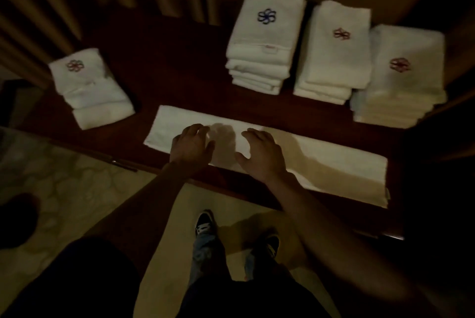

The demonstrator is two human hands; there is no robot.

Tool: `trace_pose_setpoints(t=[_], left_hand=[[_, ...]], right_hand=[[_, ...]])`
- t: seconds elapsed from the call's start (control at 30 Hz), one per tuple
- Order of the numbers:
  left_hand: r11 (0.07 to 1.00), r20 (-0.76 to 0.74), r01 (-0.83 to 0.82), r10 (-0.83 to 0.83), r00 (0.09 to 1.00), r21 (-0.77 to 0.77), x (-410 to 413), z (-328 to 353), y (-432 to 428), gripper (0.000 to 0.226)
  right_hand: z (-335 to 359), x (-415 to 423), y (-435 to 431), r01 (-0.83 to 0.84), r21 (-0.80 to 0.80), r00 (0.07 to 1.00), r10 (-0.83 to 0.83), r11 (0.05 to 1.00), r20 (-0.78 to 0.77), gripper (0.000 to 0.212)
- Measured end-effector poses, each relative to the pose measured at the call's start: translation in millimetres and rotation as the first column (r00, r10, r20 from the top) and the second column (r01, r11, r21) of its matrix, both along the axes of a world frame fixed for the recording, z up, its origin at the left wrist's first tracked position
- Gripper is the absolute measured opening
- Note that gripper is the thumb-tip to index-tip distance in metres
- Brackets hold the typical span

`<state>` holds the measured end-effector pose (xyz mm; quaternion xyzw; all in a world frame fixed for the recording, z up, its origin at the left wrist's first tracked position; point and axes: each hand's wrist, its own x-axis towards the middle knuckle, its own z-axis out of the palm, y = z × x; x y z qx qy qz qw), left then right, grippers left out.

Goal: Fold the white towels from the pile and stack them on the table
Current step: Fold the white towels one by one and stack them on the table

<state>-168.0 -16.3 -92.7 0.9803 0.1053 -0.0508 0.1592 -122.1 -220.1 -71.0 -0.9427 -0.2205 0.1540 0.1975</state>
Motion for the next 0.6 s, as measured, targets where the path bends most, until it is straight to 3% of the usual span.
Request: trace_pose_setpoints(t=[0.27,0.43,0.6], left_hand=[[0.984,-0.046,-0.174,0.172,0.984,-0.043,-4.7,-24.4,148.6,0.047],[0.975,-0.012,-0.125,0.125,0.992,-0.182,23.3,-55.2,194.6,0.044],[0.961,-0.075,-0.126,0.111,0.991,-0.245,48.5,-71.3,196.8,0.049]], right_hand=[[-25.5,-23.7,152.8,-0.097,0.046,0.995,0.096,0.994,0.025,0.048],[-55.2,-30.7,216.7,-0.158,-0.013,0.986,0.159,0.987,0.042,0.033],[-79.9,-40.5,251.0,-0.091,0.076,0.988,0.081,0.993,0.135,0.04]])
